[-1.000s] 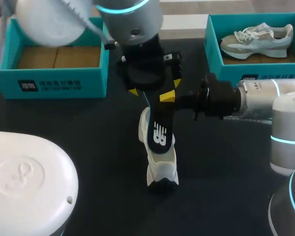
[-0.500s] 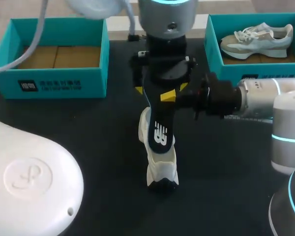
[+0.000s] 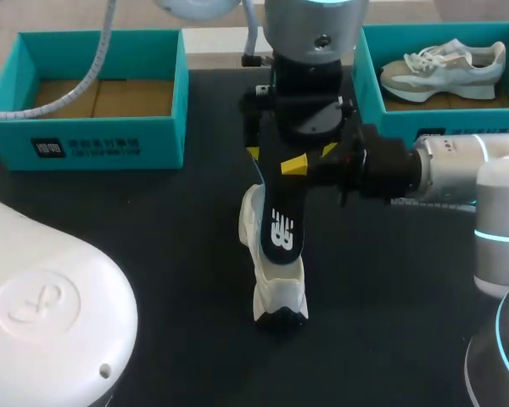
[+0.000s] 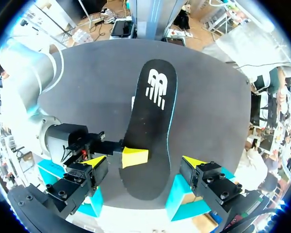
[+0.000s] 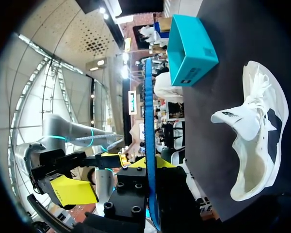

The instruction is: Take the shoe out of the shoebox, open the shoe tongue, remove and reinsert the insole, then place the shoe into the shoebox

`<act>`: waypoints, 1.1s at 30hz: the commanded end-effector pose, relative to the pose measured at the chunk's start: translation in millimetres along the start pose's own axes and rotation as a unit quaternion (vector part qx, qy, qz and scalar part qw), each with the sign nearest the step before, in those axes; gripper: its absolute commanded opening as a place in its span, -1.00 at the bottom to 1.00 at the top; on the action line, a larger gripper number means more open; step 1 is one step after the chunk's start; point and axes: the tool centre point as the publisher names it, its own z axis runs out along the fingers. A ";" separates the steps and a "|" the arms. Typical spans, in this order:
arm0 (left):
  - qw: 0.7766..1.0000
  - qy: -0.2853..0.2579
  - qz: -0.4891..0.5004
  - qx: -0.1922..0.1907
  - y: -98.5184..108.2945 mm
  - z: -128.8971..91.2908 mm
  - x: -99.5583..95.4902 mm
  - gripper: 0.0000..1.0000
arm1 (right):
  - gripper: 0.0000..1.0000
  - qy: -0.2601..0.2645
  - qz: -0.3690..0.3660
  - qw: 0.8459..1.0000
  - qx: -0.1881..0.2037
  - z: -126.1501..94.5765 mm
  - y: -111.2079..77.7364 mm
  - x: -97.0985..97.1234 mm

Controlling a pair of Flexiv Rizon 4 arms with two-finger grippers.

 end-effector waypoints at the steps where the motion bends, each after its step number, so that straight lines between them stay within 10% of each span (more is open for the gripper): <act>1: 1.000 -0.013 -0.001 -0.005 -0.6 2.1 6.2 1.00 | -1.00 0.000 0.000 1.000 0.000 -0.2 -0.3 -0.9; 33: 0.943 -0.332 0.000 0.001 -17.9 25.8 62.2 1.00 | -1.00 -0.011 0.013 1.000 -0.002 -19.8 -1.9 7.3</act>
